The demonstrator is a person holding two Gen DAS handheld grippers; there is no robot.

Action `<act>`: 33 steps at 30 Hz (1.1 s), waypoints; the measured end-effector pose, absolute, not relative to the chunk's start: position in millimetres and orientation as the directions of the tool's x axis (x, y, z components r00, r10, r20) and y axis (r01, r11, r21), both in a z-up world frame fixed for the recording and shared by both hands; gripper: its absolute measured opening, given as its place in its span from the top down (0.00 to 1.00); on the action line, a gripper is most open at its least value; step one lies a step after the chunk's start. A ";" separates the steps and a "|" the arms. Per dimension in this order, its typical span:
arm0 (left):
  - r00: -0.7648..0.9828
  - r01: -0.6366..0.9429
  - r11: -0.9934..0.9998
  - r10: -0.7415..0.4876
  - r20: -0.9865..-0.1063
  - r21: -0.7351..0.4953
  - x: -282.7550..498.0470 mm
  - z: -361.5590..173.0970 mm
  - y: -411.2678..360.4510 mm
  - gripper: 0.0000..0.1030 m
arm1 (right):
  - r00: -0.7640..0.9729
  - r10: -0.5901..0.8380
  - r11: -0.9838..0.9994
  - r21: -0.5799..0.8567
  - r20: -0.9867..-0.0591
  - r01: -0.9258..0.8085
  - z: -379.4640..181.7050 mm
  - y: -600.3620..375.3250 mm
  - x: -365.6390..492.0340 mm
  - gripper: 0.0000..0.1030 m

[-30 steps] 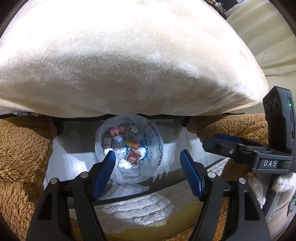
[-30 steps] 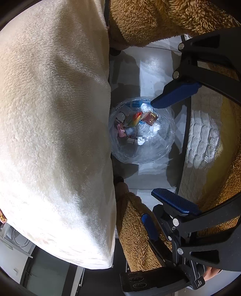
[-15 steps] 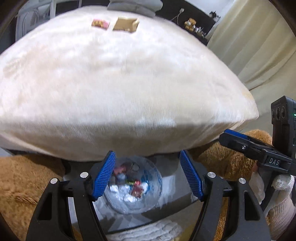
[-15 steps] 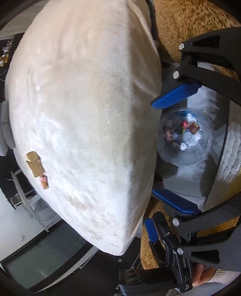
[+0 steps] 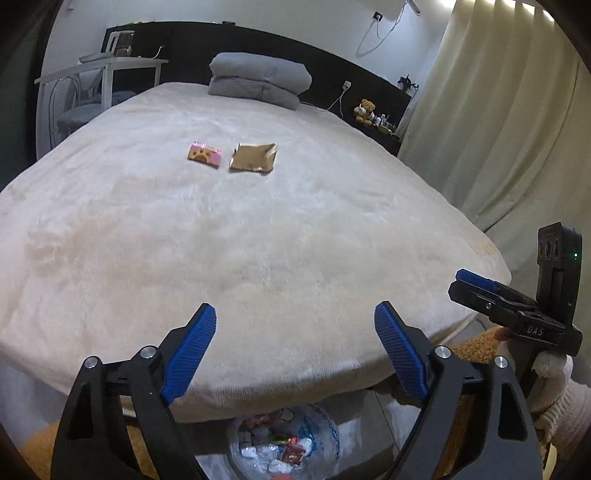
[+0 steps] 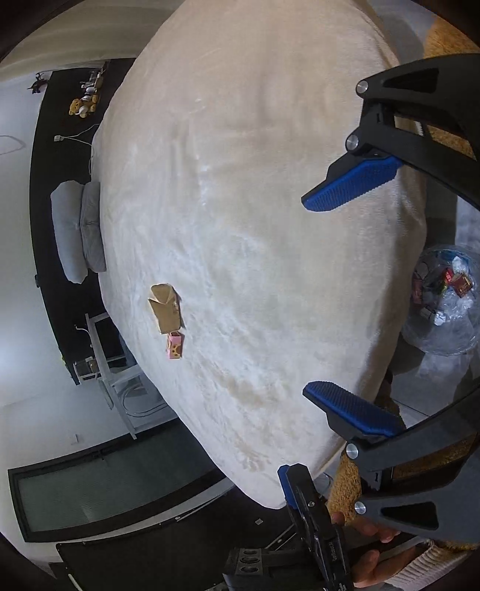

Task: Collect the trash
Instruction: 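Raise both open tools back toward the pink box and paper bag on the bed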

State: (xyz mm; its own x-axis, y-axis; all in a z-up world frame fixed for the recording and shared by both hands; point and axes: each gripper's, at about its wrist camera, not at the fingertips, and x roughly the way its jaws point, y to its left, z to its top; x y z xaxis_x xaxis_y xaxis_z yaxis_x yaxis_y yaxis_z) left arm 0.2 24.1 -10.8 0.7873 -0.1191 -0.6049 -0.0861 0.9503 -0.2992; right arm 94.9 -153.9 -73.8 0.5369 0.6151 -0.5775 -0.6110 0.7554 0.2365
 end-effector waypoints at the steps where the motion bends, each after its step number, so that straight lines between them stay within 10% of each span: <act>1: 0.792 -0.080 0.953 -0.116 -0.599 -0.291 4.7 -8.3 26.0 0.06 | 0.545 0.618 0.756 0.236 -0.567 -0.611 -70.4 -150.3 100.4 0.04; 33: 0.846 -0.326 0.918 0.177 -0.504 -0.225 118.7 5.0 169.6 0.06 | 0.587 0.582 0.755 0.106 -0.562 -0.648 -75.5 40.3 257.8 0.04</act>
State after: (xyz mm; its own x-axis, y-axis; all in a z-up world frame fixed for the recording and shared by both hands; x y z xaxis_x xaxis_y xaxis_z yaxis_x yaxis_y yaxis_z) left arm 118.7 169.6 5.0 0.8456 0.1767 -0.5038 -0.3258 0.9183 -0.2247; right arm 257.8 40.3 -75.5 0.5870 0.5825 -0.5622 -0.6476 0.7546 0.1057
